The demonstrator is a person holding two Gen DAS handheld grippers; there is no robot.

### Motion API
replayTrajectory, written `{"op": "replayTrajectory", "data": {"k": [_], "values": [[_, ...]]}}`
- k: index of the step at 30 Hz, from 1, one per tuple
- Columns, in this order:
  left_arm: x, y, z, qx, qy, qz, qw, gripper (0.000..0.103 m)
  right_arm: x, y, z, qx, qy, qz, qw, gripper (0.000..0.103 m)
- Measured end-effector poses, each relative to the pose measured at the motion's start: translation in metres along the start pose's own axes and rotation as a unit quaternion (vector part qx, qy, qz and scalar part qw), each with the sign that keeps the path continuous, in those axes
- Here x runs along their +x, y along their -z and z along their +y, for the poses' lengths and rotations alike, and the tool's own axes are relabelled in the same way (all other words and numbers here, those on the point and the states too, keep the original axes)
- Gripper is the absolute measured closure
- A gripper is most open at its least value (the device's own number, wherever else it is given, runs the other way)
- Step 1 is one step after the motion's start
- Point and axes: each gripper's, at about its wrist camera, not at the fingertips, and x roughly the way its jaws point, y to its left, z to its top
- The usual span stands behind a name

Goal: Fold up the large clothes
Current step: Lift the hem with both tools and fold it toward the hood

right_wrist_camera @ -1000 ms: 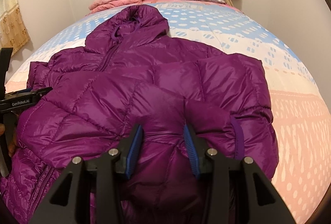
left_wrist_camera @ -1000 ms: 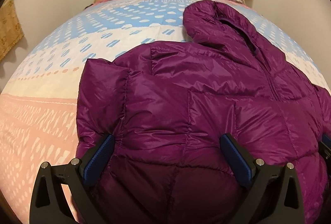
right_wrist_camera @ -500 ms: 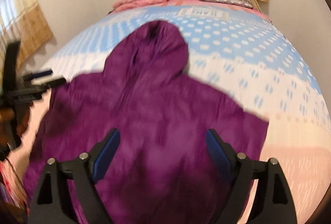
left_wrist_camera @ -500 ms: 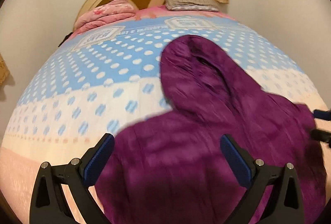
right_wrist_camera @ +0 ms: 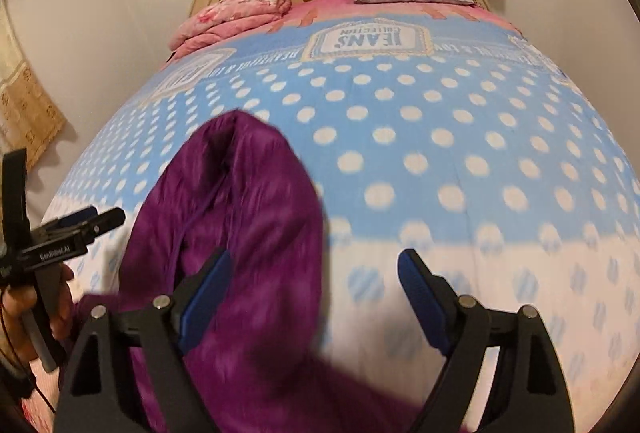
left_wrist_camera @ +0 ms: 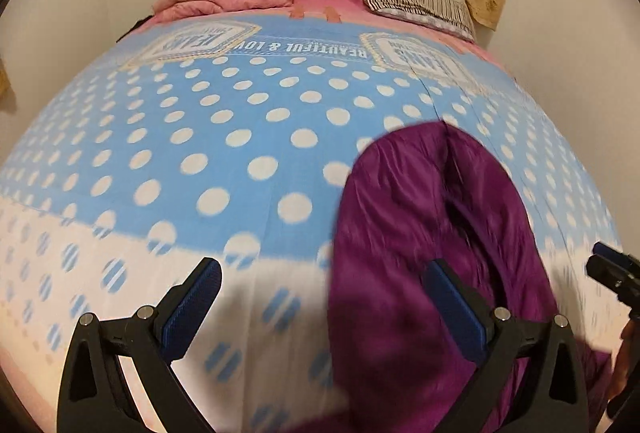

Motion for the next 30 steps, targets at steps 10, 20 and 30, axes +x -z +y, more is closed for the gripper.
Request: {"op": "replayTrajectory", "data": {"k": [10,20,30], "values": [[0.05,-0.008,-0.004,0.013,0.026,0.016,0.9995,0.018,0.062,-0.023,-0.001,0.013,-0.02,0.019,1.0,0.016],[0.01,-0.002,-0.028,0.077,0.058,-0.017,0.9952,0.101,0.025,-0.002,0.0,-0.025,-0.031,-0.002,0.999,0.093],[-0.067,0.017,-0.033,0.077,0.105,-0.068,0.9892,0.101,-0.048,0.03,0.008,-0.07,-0.033,-0.057,0.995,0.096]]}}
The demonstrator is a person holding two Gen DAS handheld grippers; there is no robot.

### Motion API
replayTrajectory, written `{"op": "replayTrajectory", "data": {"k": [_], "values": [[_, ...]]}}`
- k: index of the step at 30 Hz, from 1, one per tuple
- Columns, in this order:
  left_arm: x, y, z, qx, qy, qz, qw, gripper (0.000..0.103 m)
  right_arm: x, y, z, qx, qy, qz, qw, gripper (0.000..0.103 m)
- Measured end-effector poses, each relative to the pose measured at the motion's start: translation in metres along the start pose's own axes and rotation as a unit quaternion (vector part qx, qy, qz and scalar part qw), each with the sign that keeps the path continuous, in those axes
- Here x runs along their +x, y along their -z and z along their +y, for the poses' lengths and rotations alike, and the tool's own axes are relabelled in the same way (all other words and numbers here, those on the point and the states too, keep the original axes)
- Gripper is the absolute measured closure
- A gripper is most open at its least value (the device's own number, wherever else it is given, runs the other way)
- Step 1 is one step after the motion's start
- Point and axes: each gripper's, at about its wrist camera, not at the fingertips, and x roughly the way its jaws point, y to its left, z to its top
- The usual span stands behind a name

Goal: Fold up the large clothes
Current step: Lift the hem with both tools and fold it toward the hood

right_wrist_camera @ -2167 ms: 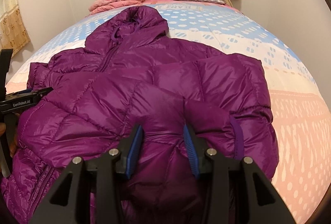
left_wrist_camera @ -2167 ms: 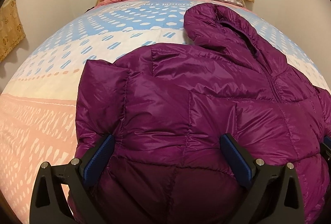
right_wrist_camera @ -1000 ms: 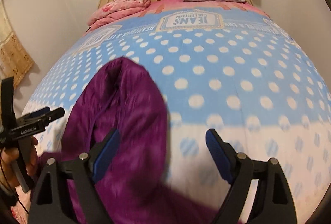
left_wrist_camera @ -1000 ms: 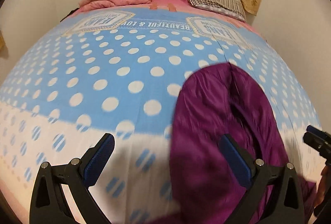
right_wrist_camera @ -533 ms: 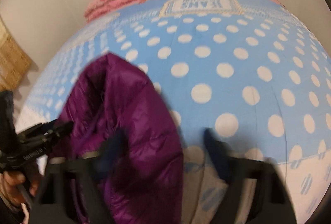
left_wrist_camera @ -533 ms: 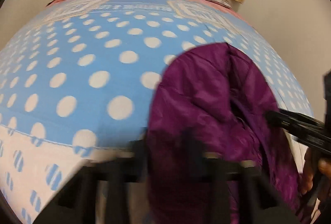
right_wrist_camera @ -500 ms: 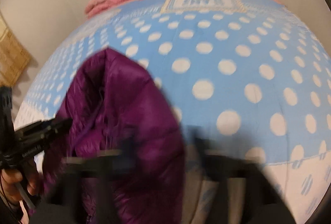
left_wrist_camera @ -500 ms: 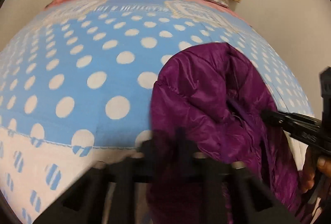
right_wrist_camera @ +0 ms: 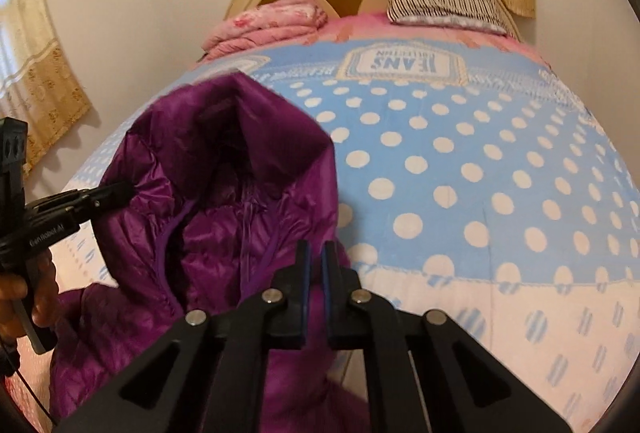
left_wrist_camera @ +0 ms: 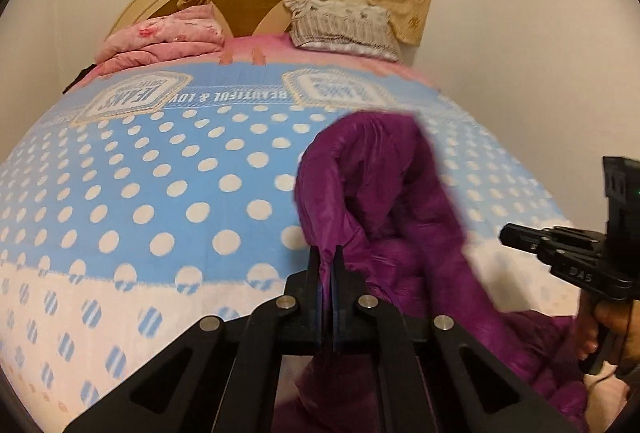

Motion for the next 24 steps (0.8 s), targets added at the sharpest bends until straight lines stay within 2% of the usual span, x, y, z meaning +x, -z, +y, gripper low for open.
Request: {"op": "replayTrajectory", "data": {"k": [2,5,7,8,9,10,15,19,20,22,23,24], "values": [[-0.015,0.008,-0.01,0.019,0.005,-0.01,0.9998,0.102,-0.01,0.006,0.002,-0.003,-0.002,-0.003,1.0,0.097],[-0.017,0.012,-0.018,0.042,-0.007,-0.003,0.9991,0.102,-0.001,0.005,0.003,0.005,-0.007,0.029,1.0,0.096],[-0.012,0.013,-0.019,0.049,-0.017,0.002,0.9986,0.101,0.007,0.001,0.002,0.018,-0.001,0.038,0.999,0.081],[-0.007,0.013,-0.016,0.045,-0.021,0.006,0.9987,0.101,0.008,0.0,0.002,0.023,0.002,0.037,0.999,0.048],[-0.004,0.013,-0.013,0.042,-0.022,0.009,0.9988,0.102,0.01,-0.002,0.002,0.023,0.011,0.029,0.999,0.025],[0.003,0.013,-0.009,0.041,-0.029,0.013,0.9987,0.102,0.017,-0.006,0.004,0.011,0.023,0.026,0.999,0.024],[0.036,0.013,0.015,0.024,-0.054,0.035,0.9977,0.101,0.067,-0.027,-0.002,-0.005,0.03,0.057,0.998,0.025],[0.065,0.005,0.038,-0.016,-0.048,0.046,0.9977,0.101,0.108,-0.037,-0.012,0.023,0.019,0.084,0.996,0.025],[0.073,0.005,0.042,-0.027,-0.052,0.053,0.9968,0.1,0.119,-0.037,-0.013,0.022,0.021,0.098,0.995,0.03],[0.09,0.007,0.045,-0.043,-0.063,0.085,0.9934,0.1,0.133,-0.038,-0.015,0.022,0.012,0.114,0.993,0.041],[0.099,0.009,0.046,-0.051,-0.071,0.104,0.9908,0.1,0.134,-0.038,-0.015,0.02,0.004,0.115,0.993,0.061],[0.104,0.009,0.046,-0.056,-0.074,0.114,0.9892,0.1,0.133,-0.038,-0.013,0.012,-0.002,0.117,0.993,0.091]]}}
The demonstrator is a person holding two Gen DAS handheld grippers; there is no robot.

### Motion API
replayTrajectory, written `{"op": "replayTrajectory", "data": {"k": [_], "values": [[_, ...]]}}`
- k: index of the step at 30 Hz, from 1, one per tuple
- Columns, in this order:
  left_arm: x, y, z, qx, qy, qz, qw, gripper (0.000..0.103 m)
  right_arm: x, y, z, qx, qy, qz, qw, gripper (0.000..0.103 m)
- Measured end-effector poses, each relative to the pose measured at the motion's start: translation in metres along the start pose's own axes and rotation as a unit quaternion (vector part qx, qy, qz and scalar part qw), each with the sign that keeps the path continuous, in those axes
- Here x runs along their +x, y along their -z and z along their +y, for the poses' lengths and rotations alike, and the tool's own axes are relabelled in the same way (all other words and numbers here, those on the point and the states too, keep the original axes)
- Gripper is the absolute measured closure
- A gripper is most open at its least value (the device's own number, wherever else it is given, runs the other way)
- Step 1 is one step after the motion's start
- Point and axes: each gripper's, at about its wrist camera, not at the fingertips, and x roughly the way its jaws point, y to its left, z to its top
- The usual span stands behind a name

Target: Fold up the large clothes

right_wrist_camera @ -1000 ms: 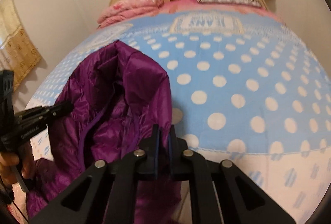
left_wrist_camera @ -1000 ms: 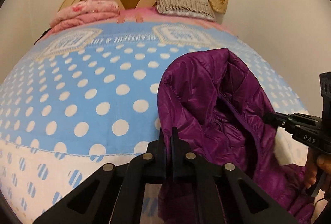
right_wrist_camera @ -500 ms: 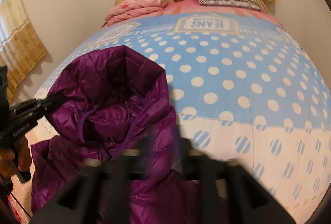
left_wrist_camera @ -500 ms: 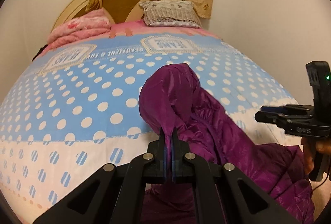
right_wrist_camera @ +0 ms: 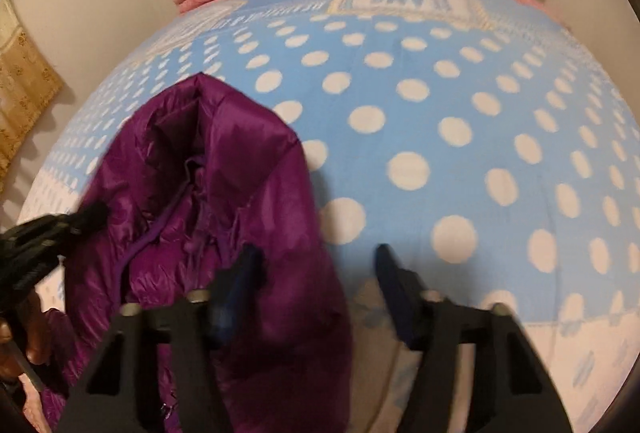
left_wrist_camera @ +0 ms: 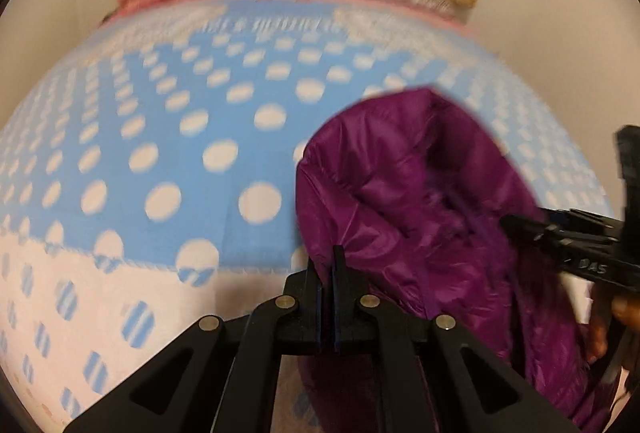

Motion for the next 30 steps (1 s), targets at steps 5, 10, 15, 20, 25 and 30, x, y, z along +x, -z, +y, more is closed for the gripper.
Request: {"op": "replayTrajectory", "data": {"k": [5,10,15,20,25,30], "values": [[-0.032,0.004,-0.012,0.032,0.023,-0.07,0.9968,0.102,-0.041,0.014,0.011,-0.034,0.013,-0.053,0.998,0.095],[-0.095,0.013,-0.021,0.054,0.04,-0.118,0.9908,0.102,-0.112,0.045,0.019,-0.067,0.019,-0.133,0.989,0.095],[-0.156,0.053,-0.024,0.063,0.08,-0.172,0.9799,0.102,-0.168,0.09,0.026,-0.089,0.012,-0.197,0.976,0.095],[-0.207,0.111,-0.033,0.078,0.103,-0.232,0.9641,0.102,-0.189,0.126,0.039,-0.11,0.025,-0.247,0.962,0.095],[-0.219,0.151,-0.048,0.113,0.055,-0.261,0.957,0.101,-0.197,0.157,0.041,-0.127,0.05,-0.273,0.952,0.088],[-0.22,0.196,-0.067,0.207,0.011,-0.267,0.9411,0.101,-0.203,0.186,0.029,-0.122,0.046,-0.238,0.963,0.088]]}}
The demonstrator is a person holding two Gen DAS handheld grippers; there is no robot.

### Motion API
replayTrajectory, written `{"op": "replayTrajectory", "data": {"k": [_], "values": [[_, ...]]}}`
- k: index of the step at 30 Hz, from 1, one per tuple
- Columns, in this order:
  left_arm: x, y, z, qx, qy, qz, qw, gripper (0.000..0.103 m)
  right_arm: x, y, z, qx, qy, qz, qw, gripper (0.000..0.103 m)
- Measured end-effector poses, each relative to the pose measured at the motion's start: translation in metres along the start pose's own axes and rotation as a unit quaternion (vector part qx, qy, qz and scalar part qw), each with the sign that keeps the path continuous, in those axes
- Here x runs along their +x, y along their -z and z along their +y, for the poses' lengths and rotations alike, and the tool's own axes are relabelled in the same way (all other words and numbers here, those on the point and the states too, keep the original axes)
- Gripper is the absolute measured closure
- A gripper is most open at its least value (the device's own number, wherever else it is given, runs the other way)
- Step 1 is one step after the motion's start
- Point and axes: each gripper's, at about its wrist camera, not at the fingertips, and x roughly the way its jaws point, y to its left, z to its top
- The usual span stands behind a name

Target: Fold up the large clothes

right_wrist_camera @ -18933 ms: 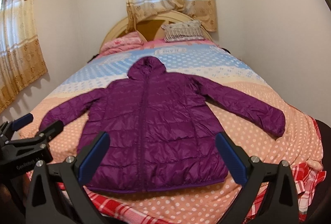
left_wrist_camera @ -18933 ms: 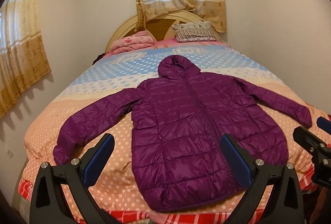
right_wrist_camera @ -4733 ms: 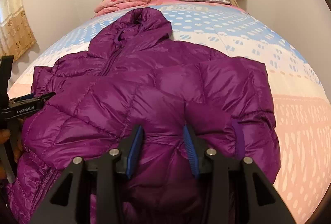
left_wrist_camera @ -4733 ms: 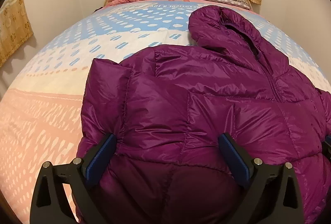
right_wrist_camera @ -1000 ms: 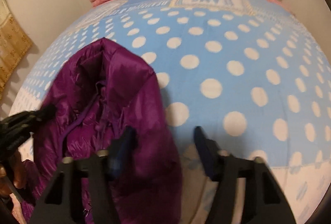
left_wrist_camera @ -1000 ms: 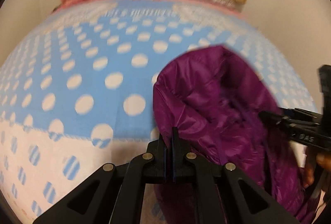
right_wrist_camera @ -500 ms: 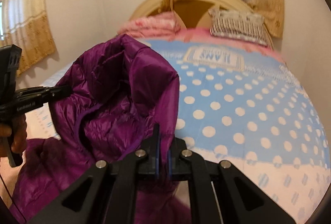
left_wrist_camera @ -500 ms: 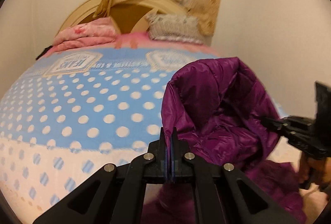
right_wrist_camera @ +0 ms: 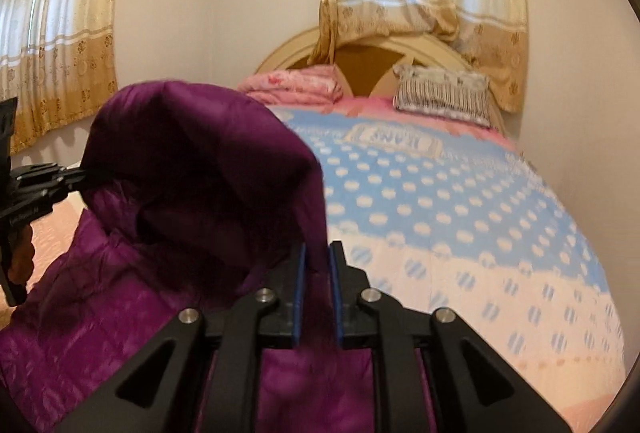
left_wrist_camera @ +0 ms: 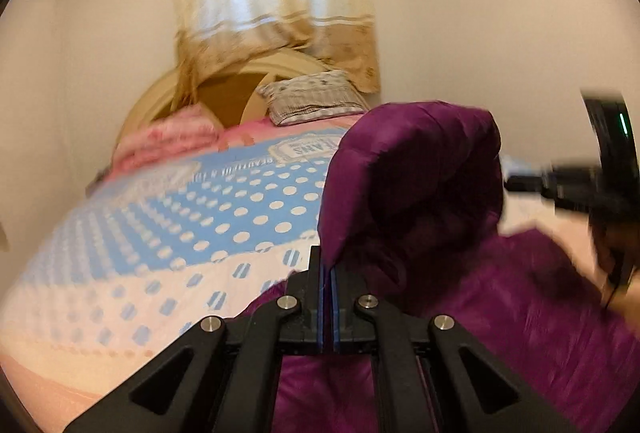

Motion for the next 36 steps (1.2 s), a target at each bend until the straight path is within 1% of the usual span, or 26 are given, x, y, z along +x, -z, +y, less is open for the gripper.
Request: {"op": "replayTrajectory", "data": {"k": [2,4,5,6,7,8,9,10,11,12,14,16,19,20,22,23,24,25,26,27,28,29,30,31,33,36], "values": [[-0.007,0.015,-0.015,0.06,0.002,0.004,0.9982,0.101,-0.006,0.008,0.0,-0.014,0.004,0.012,1.0,0.088],[-0.009,0.029,-0.022,0.105,-0.004,0.021,0.9942,0.101,-0.011,0.018,-0.004,-0.014,0.001,0.028,1.0,0.088],[-0.01,0.035,-0.021,0.116,-0.009,0.031,0.9927,0.101,-0.014,0.023,-0.008,-0.011,-0.001,0.036,0.999,0.088],[-0.01,0.039,-0.018,0.115,-0.009,0.039,0.9925,0.101,-0.017,0.028,-0.011,-0.005,-0.004,0.043,0.999,0.088],[-0.01,0.042,-0.012,0.108,-0.009,0.048,0.9929,0.101,-0.019,0.031,-0.014,0.003,-0.009,0.05,0.999,0.087],[-0.009,0.046,-0.003,0.096,-0.011,0.064,0.9933,0.101,-0.023,0.033,-0.015,0.011,-0.013,0.055,0.998,0.084],[-0.009,0.049,0.004,0.086,-0.019,0.075,0.9933,0.101,-0.025,0.035,-0.019,0.023,-0.018,0.064,0.998,0.071],[-0.011,0.053,0.006,0.078,-0.023,0.082,0.9933,0.101,-0.027,0.038,-0.021,0.036,-0.021,0.074,0.996,0.062],[-0.01,0.056,0.015,0.062,-0.025,0.099,0.9929,0.101,-0.03,0.039,-0.022,0.046,-0.021,0.078,0.996,0.044],[-0.01,0.058,0.021,0.05,-0.026,0.108,0.9925,0.101,-0.033,0.039,-0.021,0.05,-0.02,0.078,0.995,0.041],[-0.012,0.063,0.033,0.017,-0.031,0.124,0.9916,0.101,-0.036,0.035,-0.017,0.056,-0.021,0.086,0.994,0.041],[-0.018,0.062,0.038,-0.017,-0.036,0.128,0.991,0.1,-0.038,0.027,-0.01,0.068,-0.025,0.093,0.993,0.041],[-0.019,0.042,0.046,-0.091,-0.032,0.117,0.9884,0.1,-0.031,0.011,0.002,0.097,-0.037,0.097,0.99,0.043],[-0.015,0.033,0.045,-0.107,-0.036,0.113,0.9872,0.099,-0.027,0.008,0.003,0.104,-0.038,0.098,0.989,0.043],[-0.007,0.018,0.039,-0.128,-0.036,0.112,0.9847,0.093,-0.015,-0.003,0.013,0.118,-0.04,0.103,0.987,0.043],[-0.003,0.012,0.036,-0.137,-0.035,0.113,0.9835,0.077,-0.009,-0.006,0.017,0.121,-0.038,0.102,0.987,0.043],[0.001,0.006,0.03,-0.147,-0.039,0.113,0.9819,0.05,-0.004,-0.009,0.022,0.12,-0.035,0.101,0.987,0.043],[0.004,0.001,0.025,-0.159,-0.049,0.108,0.9802,0.037,0.004,-0.011,0.028,0.117,-0.031,0.106,0.987,0.043],[0.004,-0.003,0.022,-0.168,-0.055,0.096,0.9795,0.02,0.008,-0.01,0.031,0.116,-0.027,0.109,0.987,0.043],[0.005,-0.006,0.019,-0.178,-0.054,0.084,0.979,0.017,0.013,-0.008,0.035,0.115,-0.026,0.112,0.987,0.043],[0.006,-0.008,0.015,-0.184,-0.046,0.08,0.9786,0.016,0.018,-0.004,0.038,0.116,-0.03,0.118,0.986,0.043],[0.01,-0.009,0.009,-0.186,-0.034,0.086,0.9782,0.016,0.021,-0.001,0.039,0.116,-0.033,0.116,0.986,0.047],[0.014,-0.009,0.005,-0.184,-0.029,0.09,0.9784,0.016,0.026,0.005,0.042,0.116,-0.038,0.126,0.985,0.051],[0.019,-0.006,-0.002,-0.175,-0.026,0.097,0.9794,0.016,0.029,0.01,0.043,0.113,-0.041,0.133,0.984,0.053],[0.029,0.003,-0.012,-0.154,-0.033,0.12,0.9802,0.016,0.032,0.019,0.046,0.107,-0.039,0.142,0.983,0.061],[0.041,0.029,-0.027,-0.133,-0.033,0.157,0.9781,0.016,0.031,0.036,0.048,0.104,-0.044,0.154,0.982,0.062]]}}
